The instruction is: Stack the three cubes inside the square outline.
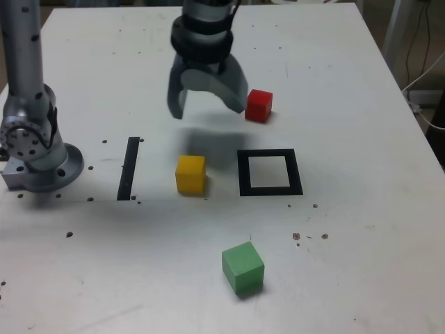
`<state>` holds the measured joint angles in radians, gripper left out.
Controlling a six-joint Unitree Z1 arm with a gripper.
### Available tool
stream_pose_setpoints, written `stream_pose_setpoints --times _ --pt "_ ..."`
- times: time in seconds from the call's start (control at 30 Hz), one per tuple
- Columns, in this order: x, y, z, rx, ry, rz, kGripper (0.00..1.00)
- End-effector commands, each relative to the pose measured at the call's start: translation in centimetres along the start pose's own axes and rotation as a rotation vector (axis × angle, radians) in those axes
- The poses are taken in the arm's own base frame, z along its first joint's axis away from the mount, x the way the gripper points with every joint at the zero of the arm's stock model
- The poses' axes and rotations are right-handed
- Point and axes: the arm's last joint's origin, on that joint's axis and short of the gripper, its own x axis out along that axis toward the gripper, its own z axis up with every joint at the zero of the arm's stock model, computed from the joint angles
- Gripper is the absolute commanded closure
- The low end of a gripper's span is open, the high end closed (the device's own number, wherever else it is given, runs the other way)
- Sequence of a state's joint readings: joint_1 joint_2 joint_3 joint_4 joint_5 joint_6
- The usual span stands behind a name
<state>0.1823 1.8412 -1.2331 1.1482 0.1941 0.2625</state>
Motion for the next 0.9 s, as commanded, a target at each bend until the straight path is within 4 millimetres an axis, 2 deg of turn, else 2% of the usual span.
stream_pose_setpoints --times 0.0,0.37,0.6,0.87 --pt "0.0 0.6 0.6 0.009 0.003 0.006 0.01" --pt "-0.4 3.6 3.5 0.069 -0.018 0.038 0.01" --pt "0.2 5.0 5.8 0.097 -0.017 0.039 0.01" --pt "1.8 5.9 7.9 0.119 0.016 0.033 0.06"
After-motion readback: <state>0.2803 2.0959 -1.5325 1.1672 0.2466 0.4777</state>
